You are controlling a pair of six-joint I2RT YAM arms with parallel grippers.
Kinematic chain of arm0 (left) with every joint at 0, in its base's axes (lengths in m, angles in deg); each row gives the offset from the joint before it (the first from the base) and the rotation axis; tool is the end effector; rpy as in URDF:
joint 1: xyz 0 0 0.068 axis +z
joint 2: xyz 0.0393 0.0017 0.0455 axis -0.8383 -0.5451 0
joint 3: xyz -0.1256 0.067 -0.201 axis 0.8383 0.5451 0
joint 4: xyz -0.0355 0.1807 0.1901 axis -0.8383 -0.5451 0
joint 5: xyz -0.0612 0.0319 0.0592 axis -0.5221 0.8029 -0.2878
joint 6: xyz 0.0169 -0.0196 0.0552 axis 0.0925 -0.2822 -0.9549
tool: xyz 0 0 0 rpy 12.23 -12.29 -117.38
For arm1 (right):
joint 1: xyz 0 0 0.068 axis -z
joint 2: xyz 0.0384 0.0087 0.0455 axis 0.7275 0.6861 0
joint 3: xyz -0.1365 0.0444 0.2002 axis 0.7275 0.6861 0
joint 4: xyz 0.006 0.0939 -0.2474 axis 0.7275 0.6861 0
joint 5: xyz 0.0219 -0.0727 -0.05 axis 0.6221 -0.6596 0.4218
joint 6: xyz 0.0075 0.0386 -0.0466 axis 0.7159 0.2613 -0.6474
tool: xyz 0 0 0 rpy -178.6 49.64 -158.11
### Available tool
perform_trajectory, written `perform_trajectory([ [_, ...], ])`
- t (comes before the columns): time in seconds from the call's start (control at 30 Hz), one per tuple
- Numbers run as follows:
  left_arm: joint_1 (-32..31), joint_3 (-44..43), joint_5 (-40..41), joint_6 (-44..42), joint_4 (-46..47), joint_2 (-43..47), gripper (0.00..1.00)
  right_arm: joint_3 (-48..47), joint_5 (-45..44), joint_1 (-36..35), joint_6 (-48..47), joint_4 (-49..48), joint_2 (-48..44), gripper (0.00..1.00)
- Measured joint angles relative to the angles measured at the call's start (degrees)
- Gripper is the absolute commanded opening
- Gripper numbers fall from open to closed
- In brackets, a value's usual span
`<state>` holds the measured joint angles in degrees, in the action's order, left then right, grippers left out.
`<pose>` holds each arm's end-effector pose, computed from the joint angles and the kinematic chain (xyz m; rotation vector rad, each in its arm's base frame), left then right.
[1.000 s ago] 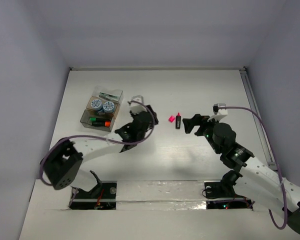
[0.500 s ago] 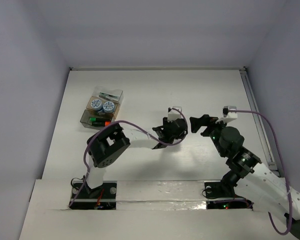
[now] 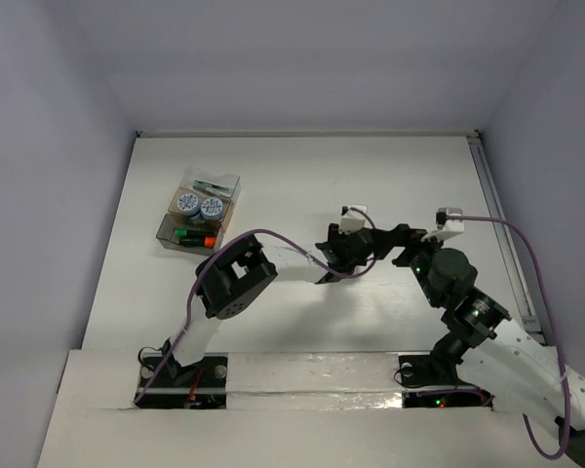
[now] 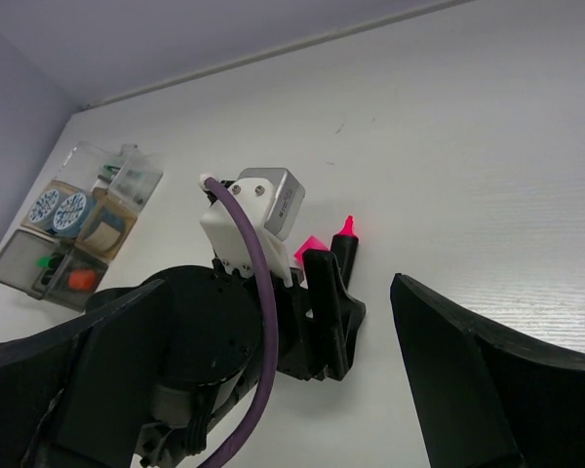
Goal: Sort the stationery into containers
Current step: Pick up the pen from the center of the board.
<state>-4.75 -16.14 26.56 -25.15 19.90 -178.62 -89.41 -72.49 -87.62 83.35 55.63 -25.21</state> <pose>0.2346 -0.3866 0.1214 0.2277 2.1103 -0.3992 0.1547 0.1056 0.2737 0.1490 1.6790 0.4700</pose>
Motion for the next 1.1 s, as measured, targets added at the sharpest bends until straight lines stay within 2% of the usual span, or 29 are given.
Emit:
perform_trajectory([
  [0.33, 0.9, -4.1, 2.4, -1.6, -0.8, -3.2, 0.49, 0.1, 0.0, 0.0, 0.0, -0.5, -0.1, 0.97],
  [0.83, 2.2, -10.6, 5.2, -3.5, -0.8, -8.2, 0.4, 0.8, 0.0, 0.0, 0.2, -2.1, 0.0, 0.97],
  [1.03, 2.3, -11.9, 5.6, -4.1, -0.6, -9.3, 0.3, 1.0, 0.0, 0.0, 0.2, -2.1, 0.0, 0.97],
  [1.1, 2.3, -11.9, 5.7, -4.2, -0.5, -9.3, 0.21, 1.0, 0.0, 0.0, 0.2, -2.1, 0.0, 0.97],
])
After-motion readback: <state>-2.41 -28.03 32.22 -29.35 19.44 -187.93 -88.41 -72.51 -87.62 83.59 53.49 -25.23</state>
